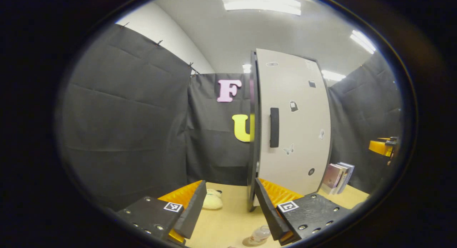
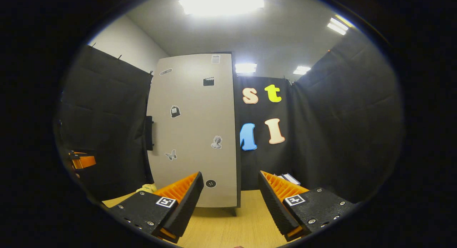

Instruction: Open the cabinet door with the right hand, grasp the bottle in the cabinet with the left hand and place it on the coaster, then close the cabinet door with the right hand.

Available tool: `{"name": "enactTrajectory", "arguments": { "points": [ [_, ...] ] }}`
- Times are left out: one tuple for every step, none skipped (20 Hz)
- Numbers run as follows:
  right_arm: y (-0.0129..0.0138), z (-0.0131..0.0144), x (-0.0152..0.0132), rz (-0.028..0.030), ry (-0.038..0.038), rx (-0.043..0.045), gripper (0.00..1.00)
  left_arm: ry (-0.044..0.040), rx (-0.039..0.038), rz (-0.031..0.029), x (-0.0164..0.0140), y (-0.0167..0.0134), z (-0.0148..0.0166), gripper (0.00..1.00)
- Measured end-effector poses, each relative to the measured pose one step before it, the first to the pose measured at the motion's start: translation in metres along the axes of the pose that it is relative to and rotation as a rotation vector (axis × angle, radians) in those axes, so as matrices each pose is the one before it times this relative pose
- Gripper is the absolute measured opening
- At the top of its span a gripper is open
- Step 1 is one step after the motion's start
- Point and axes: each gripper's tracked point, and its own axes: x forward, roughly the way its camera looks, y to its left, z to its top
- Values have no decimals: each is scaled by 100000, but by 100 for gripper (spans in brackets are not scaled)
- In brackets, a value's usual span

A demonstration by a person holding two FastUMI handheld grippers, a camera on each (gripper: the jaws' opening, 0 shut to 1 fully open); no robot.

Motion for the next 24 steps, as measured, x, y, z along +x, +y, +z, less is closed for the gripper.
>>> {"name": "enactTrajectory", "arguments": {
  "points": [
    [-125, -35, -33, -376, -73, 76, 94, 89, 389, -218, 49, -56, -12, 84],
    [-79, -26, -7, -150, 25, -173, 94, -62, 468, -64, 16, -18, 29, 81],
    [59, -4, -25, -199, 128, -132, 94, -86, 390, -296, 1, -52, 83, 81],
    [-35, -49, 39, -124, -76, -80, 94, -45, 152, -218, 19, -124, -53, 81],
    [12, -106, 47, -190, 304, -49, 95, -28, 74, -457, 30, -48, 14, 81],
    [12, -135, 35, -59, 192, 123, 94, -18, 245, -129, 114, 3, -51, 81],
    [6, -41, 41, -225, 77, 301, 94, -40, 246, -7, 49, 0, 18, 84],
    [56, 44, 11, 19, -2, 319, 94, -75, 240, -154, 183, -97, -14, 81],
    [90, -39, 67, 126, 44, 271, 94, -82, 260, 118, -2, 80, 46, 81],
    [105, 77, 49, 60, 153, -10, 94, 39, 177, -19, 42, -77, -73, 81],
    [-78, -93, 96, -66, 127, -260, 94, 108, -68, 75, 26, -11, -40, 84],
    [44, 54, 34, 27, -16, -236, 94, 94, -292, -70, 127, -37, -126, 84],
    [122, 27, 35, 140, -122, -58, 94, 63, -287, 135, 60, 82, 19, 81],
    [117, 12, 103, 144, -42, -20, 95, 123, -155, 66, 70, 18, -123, 84],
    [67, -38, 99, 34, 20, -101, 94, 221, -35, 76, -27, 24, -27, 84],
    [-58, -33, 129, -147, 113, -175, 94, 233, 36, -95, 65, -64, -88, 84],
    [-9, -94, 106, -65, 56, -84, 95, 91, 39, 71, -44, 35, 25, 84],
    [102, -43, 114, 392, 8, 121, 94, -44, 23, -34, 33, -38, -5, 81],
    [205, -18, 121, 478, -82, 323, 94, -4, -87, -41, -5, 8, 3, 84],
    [68, 58, 53, 105, -37, 290, 95, -102, -113, -122, 114, -65, -20, 81],
    [102, 78, 50, -60, -26, 108, 95, 15, -128, -105, 40, 19, -20, 81],
    [66, 140, 4, -28, -243, 58, 94, 155, -111, -24, 53, -13, -100, 81],
    [132, 68, 97, 82, -240, -30, 94, 19, -202, 146, -8, 51, 25, 81],
    [54, 125, 63, 127, -261, -236, 94, -49, -282, 94, 24, -17, -4, 81]
  ]
}}
